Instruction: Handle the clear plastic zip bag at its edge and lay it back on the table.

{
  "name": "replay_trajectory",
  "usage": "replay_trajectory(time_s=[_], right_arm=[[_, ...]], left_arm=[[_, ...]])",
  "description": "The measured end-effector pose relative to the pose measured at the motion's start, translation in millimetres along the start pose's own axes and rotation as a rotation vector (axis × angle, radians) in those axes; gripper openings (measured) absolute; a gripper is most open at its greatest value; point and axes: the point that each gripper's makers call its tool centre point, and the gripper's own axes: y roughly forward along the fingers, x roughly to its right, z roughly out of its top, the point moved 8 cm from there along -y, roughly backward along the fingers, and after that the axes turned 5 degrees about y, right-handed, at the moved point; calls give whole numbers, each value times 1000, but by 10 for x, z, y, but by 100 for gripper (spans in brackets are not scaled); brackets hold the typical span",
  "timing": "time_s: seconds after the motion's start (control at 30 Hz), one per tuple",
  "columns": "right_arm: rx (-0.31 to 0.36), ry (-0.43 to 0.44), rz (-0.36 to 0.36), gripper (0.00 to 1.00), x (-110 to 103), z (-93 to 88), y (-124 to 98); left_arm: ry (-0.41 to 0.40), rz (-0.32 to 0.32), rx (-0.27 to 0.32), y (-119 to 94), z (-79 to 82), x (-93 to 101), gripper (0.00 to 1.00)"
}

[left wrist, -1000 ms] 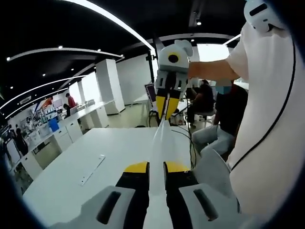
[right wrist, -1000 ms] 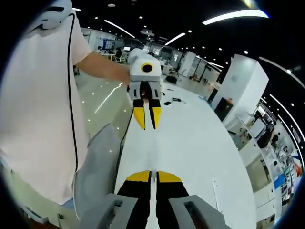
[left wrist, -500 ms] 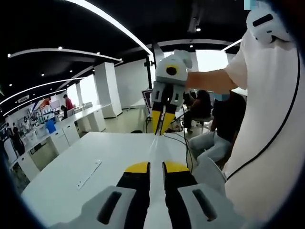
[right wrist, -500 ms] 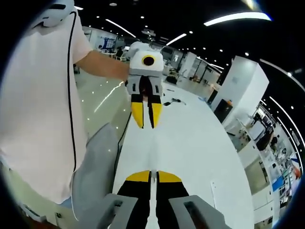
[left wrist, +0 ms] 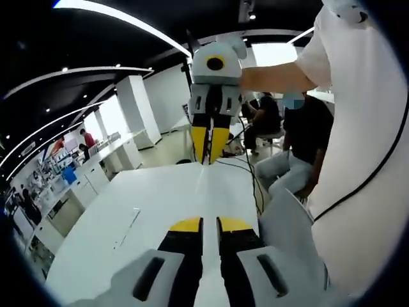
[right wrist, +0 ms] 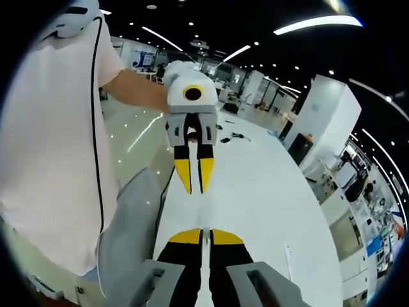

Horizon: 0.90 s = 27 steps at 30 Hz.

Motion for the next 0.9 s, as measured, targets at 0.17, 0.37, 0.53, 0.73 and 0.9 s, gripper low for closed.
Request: replay_trajectory(time_s=[0.17, 0.37, 0.53, 0.73, 0.9], right_arm=[[5, 3, 1, 0, -8, 6, -2], [3, 4, 3, 0, -15, -5, 1], [6, 17, 6, 0, -29, -10, 15], [17, 42, 7, 0, -26, -51, 9], [14, 69, 11, 0, -23, -117, 22]], left_arm=[[7, -6, -22, 60, -22, 11, 4], [13, -6, -37, 82, -37, 8, 1], [53, -3, -58, 113, -45, 25, 0], [61, 3, -67, 110, -27, 34, 0], [71, 3, -72, 104, -8, 55, 0]])
